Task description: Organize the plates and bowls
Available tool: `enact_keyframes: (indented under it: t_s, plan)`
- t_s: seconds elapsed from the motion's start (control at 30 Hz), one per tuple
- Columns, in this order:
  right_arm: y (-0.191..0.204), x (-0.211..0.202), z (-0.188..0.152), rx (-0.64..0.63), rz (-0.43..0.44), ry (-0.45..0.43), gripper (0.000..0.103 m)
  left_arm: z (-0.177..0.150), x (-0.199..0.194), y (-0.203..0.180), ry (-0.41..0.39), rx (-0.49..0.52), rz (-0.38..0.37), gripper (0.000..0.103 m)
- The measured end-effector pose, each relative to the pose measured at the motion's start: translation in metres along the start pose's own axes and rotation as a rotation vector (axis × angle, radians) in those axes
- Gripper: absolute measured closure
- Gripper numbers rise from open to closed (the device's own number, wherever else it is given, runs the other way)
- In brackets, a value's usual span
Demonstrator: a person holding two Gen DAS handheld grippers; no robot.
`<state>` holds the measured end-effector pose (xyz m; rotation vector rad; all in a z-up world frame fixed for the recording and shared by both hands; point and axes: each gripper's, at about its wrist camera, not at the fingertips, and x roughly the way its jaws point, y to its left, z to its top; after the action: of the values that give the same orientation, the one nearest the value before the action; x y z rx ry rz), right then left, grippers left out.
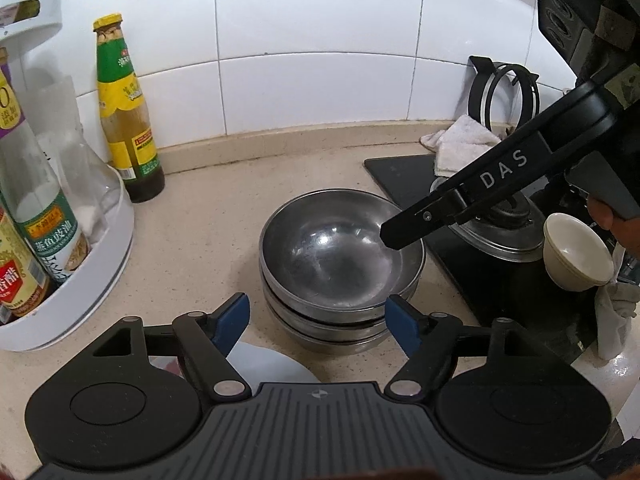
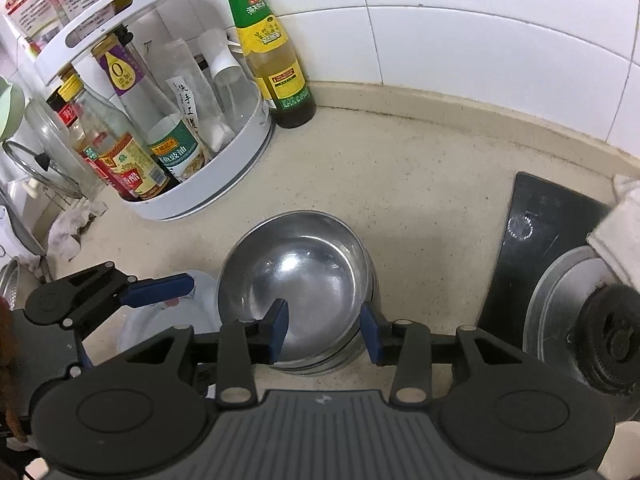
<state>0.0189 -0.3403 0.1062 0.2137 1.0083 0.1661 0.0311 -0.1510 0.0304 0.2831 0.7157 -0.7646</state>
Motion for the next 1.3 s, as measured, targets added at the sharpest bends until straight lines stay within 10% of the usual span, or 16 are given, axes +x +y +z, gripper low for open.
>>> enact_keyframes:
  t_s: [0.5, 0.77, 1.3]
  plan:
    - [0.015, -0.007, 0.000, 0.047, -0.067, -0.027, 0.062, -0.006, -0.003, 0.011, -0.014, 0.117, -0.052, 0.017]
    - [0.070, -0.020, -0.003, -0.193, -0.318, -0.148, 0.051, -0.017, 0.006, 0.017, 0.010, 0.177, -0.081, 0.017]
    - [0.094, -0.019, -0.010, -0.255, -0.459, -0.183, 0.043, -0.017, 0.021, 0.011, -0.046, 0.254, -0.109, 0.016]
